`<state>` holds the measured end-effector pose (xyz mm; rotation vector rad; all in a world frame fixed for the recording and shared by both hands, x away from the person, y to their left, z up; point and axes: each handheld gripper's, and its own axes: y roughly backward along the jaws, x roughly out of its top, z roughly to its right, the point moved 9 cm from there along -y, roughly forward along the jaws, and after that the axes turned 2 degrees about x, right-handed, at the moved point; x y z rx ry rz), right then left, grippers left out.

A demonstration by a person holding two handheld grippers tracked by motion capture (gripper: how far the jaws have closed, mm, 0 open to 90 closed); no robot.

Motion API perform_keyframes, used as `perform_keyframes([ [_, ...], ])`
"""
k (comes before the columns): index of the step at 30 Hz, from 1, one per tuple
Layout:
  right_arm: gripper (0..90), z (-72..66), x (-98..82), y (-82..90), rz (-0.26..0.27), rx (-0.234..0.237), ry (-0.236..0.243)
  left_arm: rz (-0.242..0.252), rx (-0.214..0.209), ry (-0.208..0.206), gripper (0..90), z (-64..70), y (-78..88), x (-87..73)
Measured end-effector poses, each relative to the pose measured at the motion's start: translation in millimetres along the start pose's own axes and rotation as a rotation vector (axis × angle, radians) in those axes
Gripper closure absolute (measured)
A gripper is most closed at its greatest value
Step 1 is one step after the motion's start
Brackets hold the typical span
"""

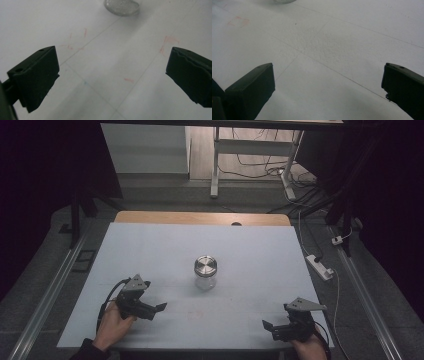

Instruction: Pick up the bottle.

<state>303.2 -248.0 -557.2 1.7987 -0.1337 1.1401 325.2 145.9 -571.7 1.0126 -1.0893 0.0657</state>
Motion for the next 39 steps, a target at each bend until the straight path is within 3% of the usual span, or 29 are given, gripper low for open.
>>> perform_keyframes([
  [9,0.0,-0.2,-0.1,-0.1,-0.001,0.000,0.003,-0.009,-0.011,-0.018,0.0,-2.6,-20.2,22.6],
  [14,0.0,-0.2,0.0,-0.2,0.000,-0.001,0.003,-0.001,-0.047,-0.017,0.0,-0.5,-33.6,35.1],
  [22,0.0,-0.3,-0.1,-0.1,0.000,0.001,0.003,-0.001,-0.039,-0.061,0.0,2.8,-56.2,53.4],
  [39,0.0,-1.5,-0.2,0.0,-0.001,0.004,0.017,0.024,-0.104,-0.131,0.0,16.5,-102.5,86.2],
])
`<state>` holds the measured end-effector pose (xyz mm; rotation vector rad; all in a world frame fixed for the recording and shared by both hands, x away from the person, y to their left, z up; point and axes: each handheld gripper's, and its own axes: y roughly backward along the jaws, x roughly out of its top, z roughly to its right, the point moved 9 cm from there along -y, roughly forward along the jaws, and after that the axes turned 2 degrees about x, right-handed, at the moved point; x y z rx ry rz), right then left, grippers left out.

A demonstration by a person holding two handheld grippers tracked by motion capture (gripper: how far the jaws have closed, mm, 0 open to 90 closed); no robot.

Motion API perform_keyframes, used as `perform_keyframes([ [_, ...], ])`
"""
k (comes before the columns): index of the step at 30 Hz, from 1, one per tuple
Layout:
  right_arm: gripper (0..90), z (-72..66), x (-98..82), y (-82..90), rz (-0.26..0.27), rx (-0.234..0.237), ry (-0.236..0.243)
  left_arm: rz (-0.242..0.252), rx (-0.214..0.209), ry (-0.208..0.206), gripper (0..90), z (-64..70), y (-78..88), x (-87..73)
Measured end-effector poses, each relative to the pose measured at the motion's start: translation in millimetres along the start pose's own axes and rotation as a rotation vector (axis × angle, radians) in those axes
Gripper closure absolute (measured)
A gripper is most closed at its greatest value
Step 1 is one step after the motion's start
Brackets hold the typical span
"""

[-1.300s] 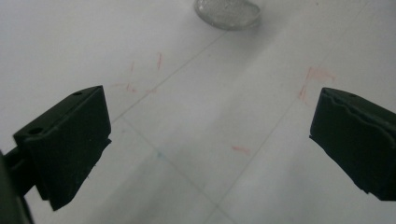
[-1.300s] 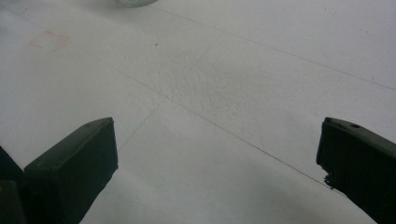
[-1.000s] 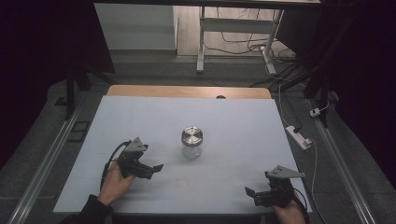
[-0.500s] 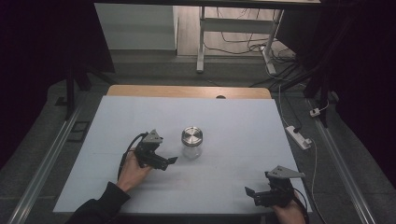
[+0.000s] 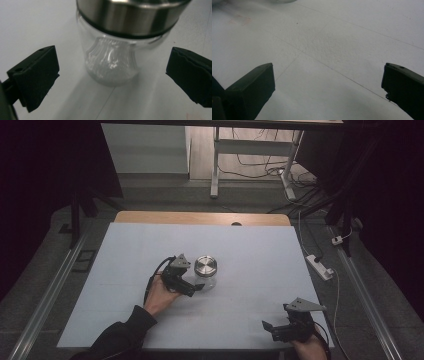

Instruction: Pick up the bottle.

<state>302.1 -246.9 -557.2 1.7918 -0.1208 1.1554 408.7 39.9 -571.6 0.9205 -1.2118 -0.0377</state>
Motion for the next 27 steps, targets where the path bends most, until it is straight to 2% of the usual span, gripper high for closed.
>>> perform_keyframes([
  [3,0.0,0.0,0.0,0.0,0.000,0.000,0.001,-0.009,0.002,-0.020,0.0,1.2,-9.1,3.6],
  [7,0.0,0.1,0.0,0.1,0.001,0.001,-0.001,-0.014,0.020,-0.028,0.0,1.7,-18.6,7.7],
  [12,0.0,0.1,0.0,0.4,0.003,0.003,-0.001,-0.024,0.003,-0.020,0.0,2.9,-24.6,9.3],
  [14,0.0,0.0,0.0,0.4,0.004,0.003,-0.001,-0.030,0.005,-0.031,0.5,3.1,-26.5,9.2],
  [18,0.0,0.1,0.1,0.5,0.005,0.002,-0.001,-0.037,0.038,-0.046,5.5,2.1,-28.0,8.3],
  [21,0.0,0.0,0.1,0.4,0.004,0.002,0.000,-0.033,0.015,-0.055,14.3,4.8,-28.0,8.1],
  [27,0.0,0.6,0.3,1.0,0.009,0.001,-0.003,-0.026,0.022,-0.051,15.4,5.0,-27.9,7.7],
])
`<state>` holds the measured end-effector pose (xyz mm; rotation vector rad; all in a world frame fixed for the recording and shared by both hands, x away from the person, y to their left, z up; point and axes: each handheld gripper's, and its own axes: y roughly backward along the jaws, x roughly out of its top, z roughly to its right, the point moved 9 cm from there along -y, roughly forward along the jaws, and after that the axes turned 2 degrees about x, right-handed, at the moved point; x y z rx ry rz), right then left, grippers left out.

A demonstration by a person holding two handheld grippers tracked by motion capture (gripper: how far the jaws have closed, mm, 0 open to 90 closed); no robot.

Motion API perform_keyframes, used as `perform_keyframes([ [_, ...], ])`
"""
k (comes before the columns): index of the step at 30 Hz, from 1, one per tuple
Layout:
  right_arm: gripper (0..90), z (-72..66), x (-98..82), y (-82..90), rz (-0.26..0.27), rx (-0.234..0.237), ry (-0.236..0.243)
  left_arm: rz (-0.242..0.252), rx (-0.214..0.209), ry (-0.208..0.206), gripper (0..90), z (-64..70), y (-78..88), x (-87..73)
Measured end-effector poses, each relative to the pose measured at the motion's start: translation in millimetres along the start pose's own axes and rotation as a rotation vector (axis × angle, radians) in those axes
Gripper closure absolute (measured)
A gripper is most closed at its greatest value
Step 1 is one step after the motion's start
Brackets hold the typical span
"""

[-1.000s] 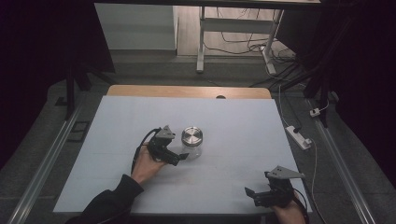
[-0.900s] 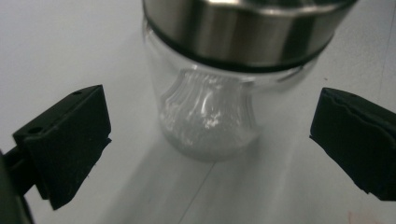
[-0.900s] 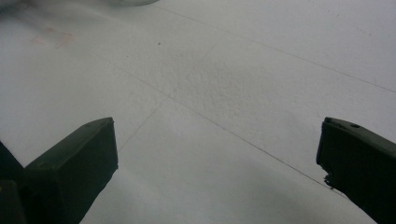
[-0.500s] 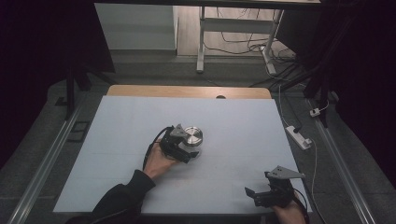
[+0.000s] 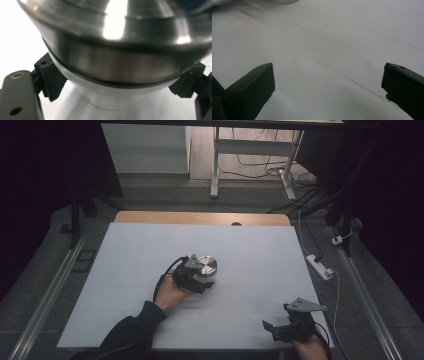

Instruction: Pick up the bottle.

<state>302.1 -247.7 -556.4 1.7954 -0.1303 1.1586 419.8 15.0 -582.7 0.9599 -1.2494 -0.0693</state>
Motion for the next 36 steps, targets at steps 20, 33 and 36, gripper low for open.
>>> perform_keyframes([
  [20,0.0,-0.2,0.2,0.2,0.002,0.000,0.002,-0.010,0.013,0.025,15.9,4.1,17.2,0.2],
  [33,0.0,-0.7,0.3,-0.1,0.001,0.000,0.005,-0.004,-0.002,0.020,15.9,17.0,47.3,-0.4],
  [36,0.0,-0.8,0.4,-0.1,0.003,0.001,0.006,-0.004,-0.007,0.017,15.9,19.8,52.9,-0.2],
])
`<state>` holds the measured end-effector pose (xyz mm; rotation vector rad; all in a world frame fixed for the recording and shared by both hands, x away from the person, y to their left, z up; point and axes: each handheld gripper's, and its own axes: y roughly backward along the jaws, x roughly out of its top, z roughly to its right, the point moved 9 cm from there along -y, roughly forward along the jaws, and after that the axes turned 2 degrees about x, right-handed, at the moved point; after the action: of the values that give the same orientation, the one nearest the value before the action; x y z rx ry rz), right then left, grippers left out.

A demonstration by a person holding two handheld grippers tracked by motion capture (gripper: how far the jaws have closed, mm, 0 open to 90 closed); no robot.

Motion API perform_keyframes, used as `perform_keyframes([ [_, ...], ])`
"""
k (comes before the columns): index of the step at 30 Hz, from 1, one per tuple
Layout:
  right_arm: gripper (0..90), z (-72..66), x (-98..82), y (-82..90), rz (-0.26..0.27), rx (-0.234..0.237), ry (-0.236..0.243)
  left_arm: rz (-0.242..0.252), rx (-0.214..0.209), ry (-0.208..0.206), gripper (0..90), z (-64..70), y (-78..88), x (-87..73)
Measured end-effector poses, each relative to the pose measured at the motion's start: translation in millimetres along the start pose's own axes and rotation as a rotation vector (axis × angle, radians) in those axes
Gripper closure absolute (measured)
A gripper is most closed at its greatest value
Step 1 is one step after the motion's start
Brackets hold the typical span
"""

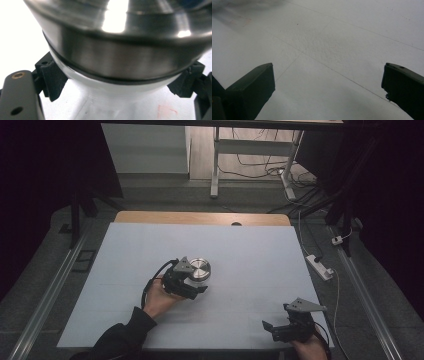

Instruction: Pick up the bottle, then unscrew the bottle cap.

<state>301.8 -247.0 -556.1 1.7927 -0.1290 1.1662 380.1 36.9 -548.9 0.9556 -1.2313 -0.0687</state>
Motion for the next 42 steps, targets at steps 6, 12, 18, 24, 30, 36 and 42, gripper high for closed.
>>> perform_keyframes([
  [6,0.0,-0.2,0.0,0.1,0.000,0.000,0.001,0.001,-0.008,-0.004,15.9,9.1,10.8,-3.0],
  [12,0.0,-0.5,-0.1,-0.1,-0.004,-0.002,0.006,-0.009,-0.024,-0.017,15.9,19.2,15.3,-7.8],
  [18,0.0,-0.6,-0.2,-0.1,-0.005,-0.001,0.007,0.001,-0.040,-0.019,15.9,28.7,21.3,-10.6],
  [24,0.0,-2.7,-0.4,-0.4,-0.008,-0.008,0.031,0.003,-0.048,-0.007,15.9,31.5,23.3,-13.9],
  [30,0.0,-2.5,0.8,0.7,0.001,-0.006,0.018,0.014,-0.059,0.010,15.9,32.5,25.6,-14.6],
  [36,0.0,-7.8,5.4,1.5,0.016,0.020,0.032,0.024,-0.056,0.021,15.9,32.4,29.3,-17.4],
  [42,0.0,-14.0,12.3,2.3,0.044,0.049,0.042,0.023,-0.046,0.035,15.9,29.8,30.0,-22.6],
])
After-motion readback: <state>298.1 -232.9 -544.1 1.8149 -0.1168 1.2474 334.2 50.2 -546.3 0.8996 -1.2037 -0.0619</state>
